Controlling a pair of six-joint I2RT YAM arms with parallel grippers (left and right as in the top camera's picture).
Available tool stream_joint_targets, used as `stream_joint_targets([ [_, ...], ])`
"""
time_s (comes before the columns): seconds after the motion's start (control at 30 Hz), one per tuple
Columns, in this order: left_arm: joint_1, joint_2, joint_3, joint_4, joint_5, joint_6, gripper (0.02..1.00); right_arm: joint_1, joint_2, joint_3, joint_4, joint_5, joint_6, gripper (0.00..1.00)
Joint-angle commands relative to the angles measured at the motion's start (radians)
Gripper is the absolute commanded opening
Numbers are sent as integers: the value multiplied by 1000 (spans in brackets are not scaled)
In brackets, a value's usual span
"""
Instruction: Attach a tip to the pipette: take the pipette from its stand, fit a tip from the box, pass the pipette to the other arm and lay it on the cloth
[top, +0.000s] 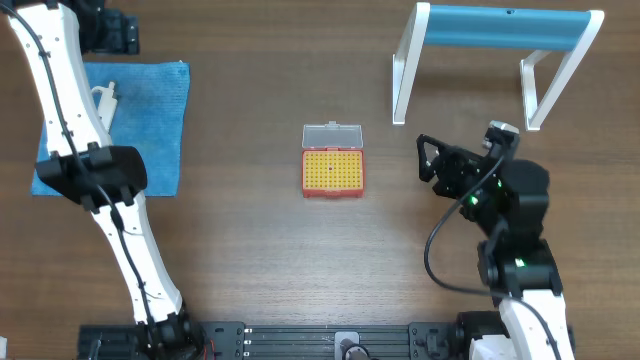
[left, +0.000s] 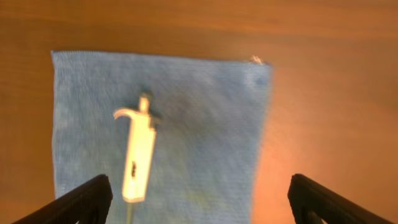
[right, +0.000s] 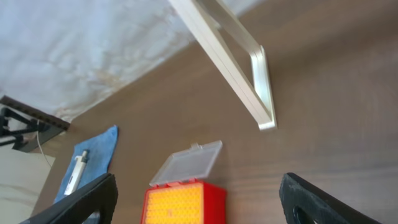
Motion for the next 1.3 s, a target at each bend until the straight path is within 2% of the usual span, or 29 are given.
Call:
stream_joint_targets([
  [0.03,-37,-187,10,-33,60,-82,917,3,-167,5,4,37,-180,844],
  [0.13,-56,-292,9,-33,86,-83,915,3,-261,5,-8,85,-225,847],
  [0.23,-76,-406,8,-33,153,-84,915,3,-348,5,-74,88,-336,849],
  [0.37,-123,-580,-58,-33,206,-120,915,3,-470,5,-256,88,-467,847],
  [0.4,-148,-645,-103,-33,213,-141,915,3,-507,5,-313,88,-504,897],
  [0.5,-244,-822,-256,-33,212,-161,915,3,-585,5,-421,88,-574,915],
  [0.53,-319,-925,-360,-33,178,-183,915,3,-629,5,-459,88,-587,923],
  [0.67,-471,-1140,-656,-32,-6,-303,917,3,-709,-5,-506,89,-663,932],
  [0.9,-559,-1385,-1123,-2,-14,-518,917,3,-745,-109,-420,93,-692,947],
  [1.0,-566,-1451,-1262,43,-12,-583,917,3,-745,-138,-416,156,-692,947],
  [1.2,-566,-1479,-1391,89,-15,-583,919,3,-744,-140,-499,307,-692,950],
  [1.3,-566,-1459,-1409,88,-15,-583,917,3,-744,-140,-596,313,-692,950],
])
